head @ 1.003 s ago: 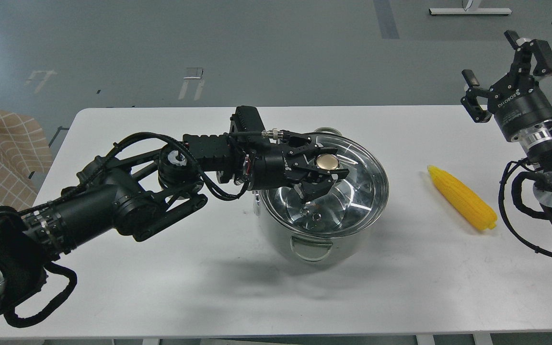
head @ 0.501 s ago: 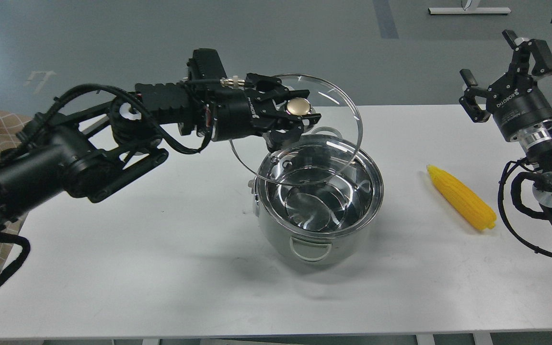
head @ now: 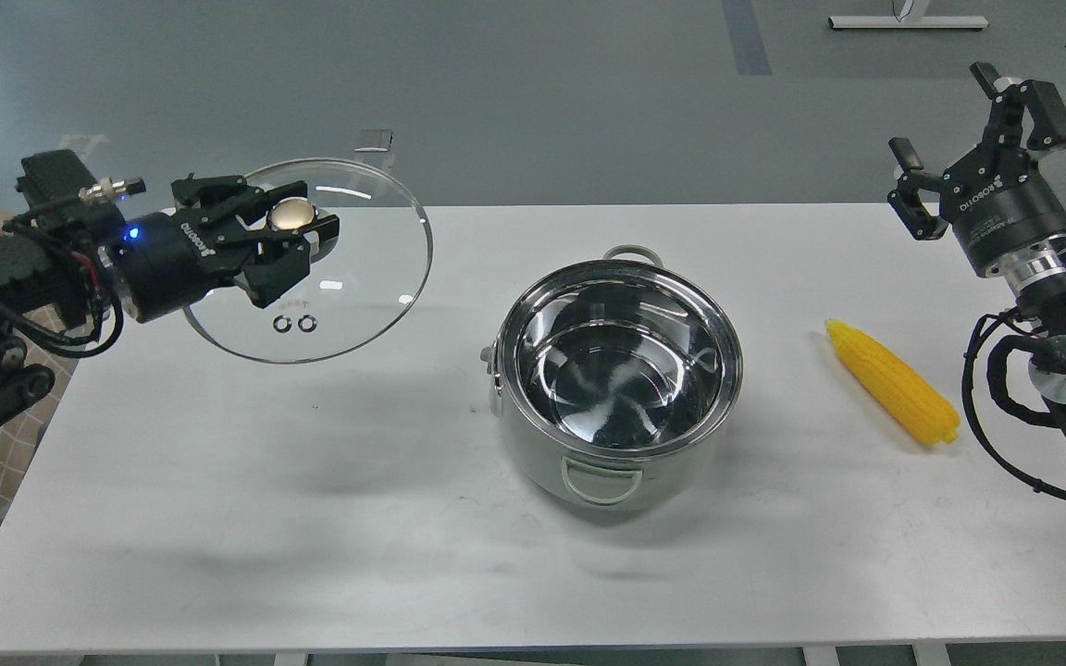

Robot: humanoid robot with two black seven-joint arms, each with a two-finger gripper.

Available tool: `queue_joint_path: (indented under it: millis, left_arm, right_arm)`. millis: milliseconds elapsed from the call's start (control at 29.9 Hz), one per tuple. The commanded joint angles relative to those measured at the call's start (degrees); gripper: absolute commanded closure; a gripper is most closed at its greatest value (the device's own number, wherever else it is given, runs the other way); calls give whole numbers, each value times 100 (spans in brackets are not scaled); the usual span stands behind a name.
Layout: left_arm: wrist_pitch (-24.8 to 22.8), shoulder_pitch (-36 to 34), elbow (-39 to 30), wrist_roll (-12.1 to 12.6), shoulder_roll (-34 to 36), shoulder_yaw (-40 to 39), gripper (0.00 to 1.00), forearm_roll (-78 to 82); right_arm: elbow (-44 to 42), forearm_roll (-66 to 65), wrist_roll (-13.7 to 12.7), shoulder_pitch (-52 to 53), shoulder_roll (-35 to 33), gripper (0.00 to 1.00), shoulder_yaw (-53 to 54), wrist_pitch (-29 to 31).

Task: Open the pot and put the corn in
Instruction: 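Lift the glass lid off the pot with the left gripper, then lower the glass lid onto the table beside the pot and release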

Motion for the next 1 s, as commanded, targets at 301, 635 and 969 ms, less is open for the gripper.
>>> queue_joint_path:
  millis: [301, 635, 969]
  left_arm:
    - [1334, 1172, 1629, 2, -807, 160, 100, -3]
    - [1334, 1252, 2167, 2, -1300, 169, 100, -38]
    - [1334, 1261, 2378, 2, -1661, 169, 92, -46]
  right_arm:
    - [-10, -62, 0, -76, 21, 0, 0, 0]
    - [-10, -80, 0, -103, 21, 0, 0, 0]
    - [16, -80, 0, -164, 21, 0, 9, 0]
